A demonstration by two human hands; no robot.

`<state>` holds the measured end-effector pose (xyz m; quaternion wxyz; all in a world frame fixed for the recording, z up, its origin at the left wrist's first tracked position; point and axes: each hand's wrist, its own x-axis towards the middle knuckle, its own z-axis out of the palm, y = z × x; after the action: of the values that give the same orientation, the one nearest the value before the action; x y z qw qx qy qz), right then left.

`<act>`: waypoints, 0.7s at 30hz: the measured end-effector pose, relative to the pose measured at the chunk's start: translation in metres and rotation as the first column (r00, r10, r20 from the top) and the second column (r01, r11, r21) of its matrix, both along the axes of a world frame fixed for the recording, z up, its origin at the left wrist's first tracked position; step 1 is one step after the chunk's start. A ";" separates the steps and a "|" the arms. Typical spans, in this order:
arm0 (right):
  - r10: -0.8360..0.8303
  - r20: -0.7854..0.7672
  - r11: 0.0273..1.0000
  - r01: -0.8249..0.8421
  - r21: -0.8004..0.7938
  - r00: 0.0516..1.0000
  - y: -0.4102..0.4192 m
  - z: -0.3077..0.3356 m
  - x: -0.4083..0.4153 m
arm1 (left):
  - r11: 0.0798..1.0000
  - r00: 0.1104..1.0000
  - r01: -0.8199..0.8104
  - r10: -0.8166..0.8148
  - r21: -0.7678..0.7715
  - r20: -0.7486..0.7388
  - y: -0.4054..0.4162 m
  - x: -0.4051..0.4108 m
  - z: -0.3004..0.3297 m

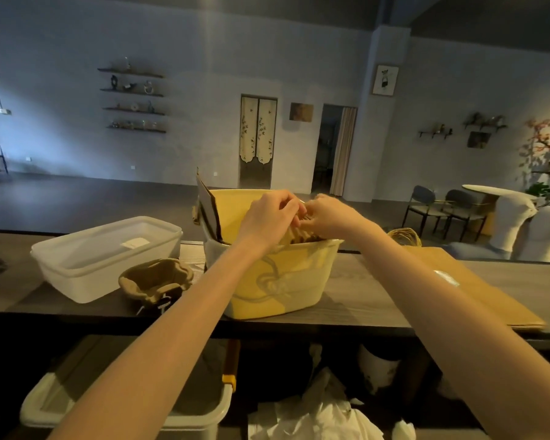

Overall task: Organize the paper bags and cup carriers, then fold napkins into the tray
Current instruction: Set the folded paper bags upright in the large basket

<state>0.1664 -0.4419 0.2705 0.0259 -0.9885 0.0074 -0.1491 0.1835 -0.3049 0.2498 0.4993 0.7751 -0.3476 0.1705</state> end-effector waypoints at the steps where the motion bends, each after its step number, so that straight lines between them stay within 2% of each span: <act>1: -0.023 0.072 0.999 0.027 -0.044 0.997 -0.009 0.001 -0.010 | 1.000 1.000 0.015 -0.015 0.006 0.003 -0.007 -0.006 -0.001; 3: -0.066 0.194 0.990 0.088 -0.110 0.979 -0.027 0.001 -0.030 | 0.999 0.999 0.050 -0.050 0.022 0.010 -0.024 -0.018 -0.004; 6: -0.135 0.294 0.981 0.170 -0.095 0.946 -0.058 -0.006 -0.063 | 0.990 0.990 0.141 -0.141 0.021 -0.003 -0.052 -0.039 -0.012; 11: -0.311 0.341 0.945 0.327 0.010 0.887 -0.121 -0.032 -0.117 | 0.961 0.963 0.269 -0.268 0.059 -0.023 -0.104 -0.069 -0.026; 14: -0.438 0.293 0.898 0.428 0.102 0.850 -0.162 -0.048 -0.143 | 0.948 0.949 0.304 -0.293 0.090 -0.114 -0.139 -0.078 -0.040; 17: -0.550 0.170 0.832 0.519 0.195 0.818 -0.200 -0.067 -0.161 | 0.938 0.922 0.333 -0.302 0.100 -0.242 -0.169 -0.082 -0.056; 21: -0.636 0.022 0.745 0.606 0.277 0.771 -0.235 -0.088 -0.173 | 0.947 0.908 0.291 -0.228 0.138 -0.351 -0.206 -0.075 -0.079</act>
<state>-0.0069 -0.6765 0.1823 0.1014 -0.9072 0.3538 -0.2037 0.1082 -0.5107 0.1704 0.4936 0.7827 -0.3738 -0.0637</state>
